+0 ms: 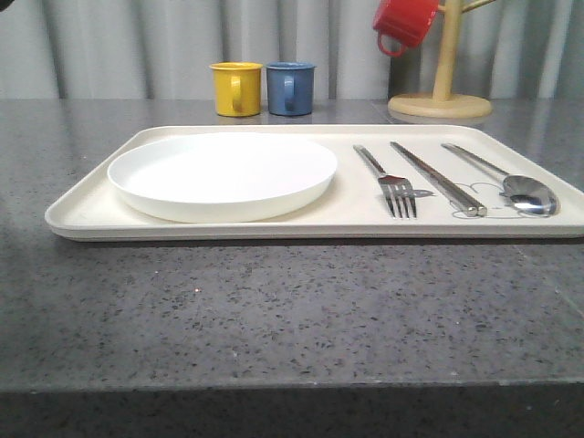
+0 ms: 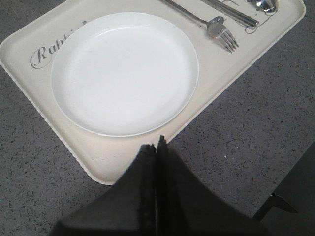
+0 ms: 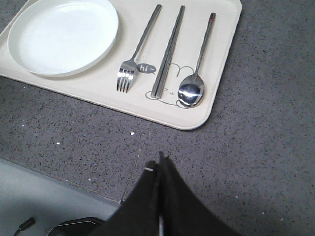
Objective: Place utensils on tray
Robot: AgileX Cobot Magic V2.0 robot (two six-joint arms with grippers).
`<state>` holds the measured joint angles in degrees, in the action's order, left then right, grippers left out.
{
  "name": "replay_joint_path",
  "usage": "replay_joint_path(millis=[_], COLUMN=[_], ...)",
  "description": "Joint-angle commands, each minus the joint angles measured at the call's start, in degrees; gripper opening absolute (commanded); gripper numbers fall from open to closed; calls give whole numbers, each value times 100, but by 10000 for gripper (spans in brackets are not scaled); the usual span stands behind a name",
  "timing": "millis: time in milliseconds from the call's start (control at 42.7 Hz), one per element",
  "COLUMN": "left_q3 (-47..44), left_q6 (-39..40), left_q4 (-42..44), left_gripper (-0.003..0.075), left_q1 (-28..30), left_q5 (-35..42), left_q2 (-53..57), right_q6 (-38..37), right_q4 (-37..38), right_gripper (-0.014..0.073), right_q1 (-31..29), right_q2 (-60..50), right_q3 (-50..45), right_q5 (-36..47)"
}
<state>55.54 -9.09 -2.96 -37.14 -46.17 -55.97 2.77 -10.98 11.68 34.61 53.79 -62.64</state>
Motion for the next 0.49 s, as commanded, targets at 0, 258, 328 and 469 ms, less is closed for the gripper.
replay_joint_path(millis=[0,258,328,469], left_q3=[148,77,-101,-913], left_q6=[18,18,18,18], left_q4=[-32,78,91,64], left_gripper=[-20,-20,-20,-20], left_q1=[-33,151,421,1188], left_q5=[412,482,567,1444], left_q2=[57,304,454,1068], right_q6=[-4,-4,-4,-4], right_q4=[-57,-57,-57,-57], right_gripper=[-67,-67,-67,-67], right_q1=[-7,-7,-7,-7], right_q2=[22,22,22,22], right_q3=[117,117,117,117], right_q5=[349,336,330,330])
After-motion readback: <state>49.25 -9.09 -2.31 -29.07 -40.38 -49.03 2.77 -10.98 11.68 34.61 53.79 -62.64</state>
